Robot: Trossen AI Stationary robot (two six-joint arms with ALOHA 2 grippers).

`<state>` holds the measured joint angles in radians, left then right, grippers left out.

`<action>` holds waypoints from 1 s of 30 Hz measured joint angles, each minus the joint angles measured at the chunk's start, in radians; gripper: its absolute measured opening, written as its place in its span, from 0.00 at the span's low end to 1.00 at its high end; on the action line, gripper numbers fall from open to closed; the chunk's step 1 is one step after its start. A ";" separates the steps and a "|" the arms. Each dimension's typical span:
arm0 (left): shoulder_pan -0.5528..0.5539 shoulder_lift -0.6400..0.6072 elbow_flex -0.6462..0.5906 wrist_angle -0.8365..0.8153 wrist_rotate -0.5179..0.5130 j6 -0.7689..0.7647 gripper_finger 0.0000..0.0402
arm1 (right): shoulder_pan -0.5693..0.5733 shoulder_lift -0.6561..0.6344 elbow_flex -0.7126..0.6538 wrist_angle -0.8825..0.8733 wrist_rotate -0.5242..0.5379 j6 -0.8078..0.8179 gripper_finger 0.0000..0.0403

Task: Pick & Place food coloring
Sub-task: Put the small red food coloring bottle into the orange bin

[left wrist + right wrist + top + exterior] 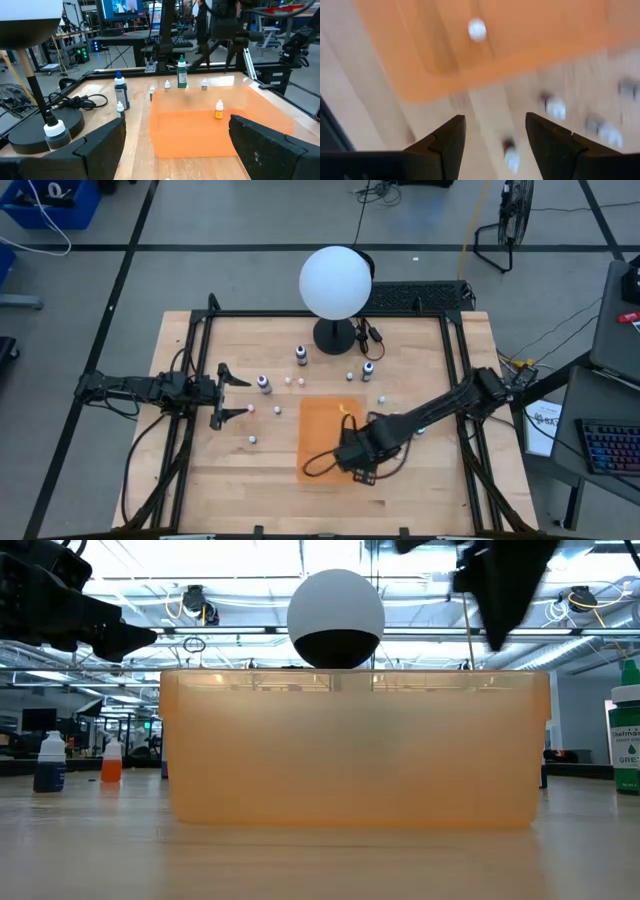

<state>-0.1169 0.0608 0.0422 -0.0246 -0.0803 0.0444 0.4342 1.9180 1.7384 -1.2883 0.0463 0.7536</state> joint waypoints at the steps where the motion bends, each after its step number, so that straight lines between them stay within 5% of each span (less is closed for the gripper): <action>1: 0.000 0.000 0.000 0.000 0.000 0.000 0.88 | 0.014 -0.007 0.000 -0.026 0.000 0.036 0.48; 11: 0.000 0.000 0.000 -0.001 0.000 0.000 0.88 | 0.156 -0.016 -0.045 -0.117 0.002 0.231 0.48; 30: 0.000 0.000 0.000 -0.001 0.000 0.000 0.87 | 0.127 -0.016 -0.313 -0.018 -0.011 0.141 0.47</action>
<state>-0.1169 0.0605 0.0420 -0.0251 -0.0803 0.0444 0.5612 1.9022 1.4258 -1.3061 0.0356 0.8947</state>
